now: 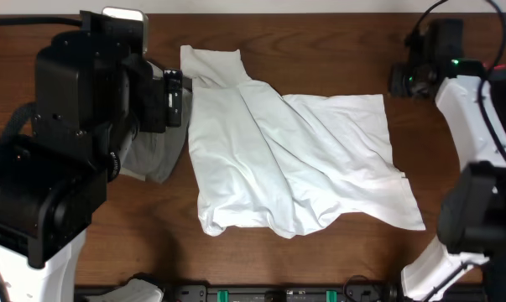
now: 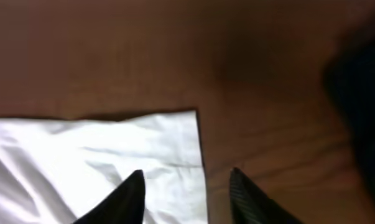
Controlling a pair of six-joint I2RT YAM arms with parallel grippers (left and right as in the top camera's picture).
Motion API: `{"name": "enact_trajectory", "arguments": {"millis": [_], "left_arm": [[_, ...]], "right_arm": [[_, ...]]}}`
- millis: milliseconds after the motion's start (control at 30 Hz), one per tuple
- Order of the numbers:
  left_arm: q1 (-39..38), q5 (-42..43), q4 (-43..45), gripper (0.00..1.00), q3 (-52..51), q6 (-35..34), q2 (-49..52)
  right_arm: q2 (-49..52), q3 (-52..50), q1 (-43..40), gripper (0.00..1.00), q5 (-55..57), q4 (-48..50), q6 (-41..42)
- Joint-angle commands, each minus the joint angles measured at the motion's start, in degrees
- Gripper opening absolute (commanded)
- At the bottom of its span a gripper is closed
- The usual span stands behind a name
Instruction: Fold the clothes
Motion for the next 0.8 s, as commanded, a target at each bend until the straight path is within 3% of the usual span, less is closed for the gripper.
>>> {"name": "enact_trajectory", "arguments": {"millis": [0,567,600,700,767], "left_arm": [[0.09,0.57,-0.22,0.91,0.63,-0.48,0.24],[0.09,1.01,-0.2,0.91,0.63,-2.4,0.26],[0.09,1.01,-0.2,0.9,0.63,-2.4,0.26],[0.09,0.98,-0.2,0.91,0.63,-2.4,0.26],[0.09,0.98,-0.13,0.9,0.63,-2.4,0.26]], "right_arm": [[5.14,-1.4,0.04,0.43,-2.32,-0.24,1.38],[16.22,-1.4,0.63,0.46,-3.52,5.2,4.55],[16.5,-1.4,0.61,0.41,-3.54,5.18,4.79],[16.76,-1.4,0.63,0.08,-4.5,4.57,5.11],[16.11,-1.07,0.5,0.01,-5.62,3.63,5.11]]}}
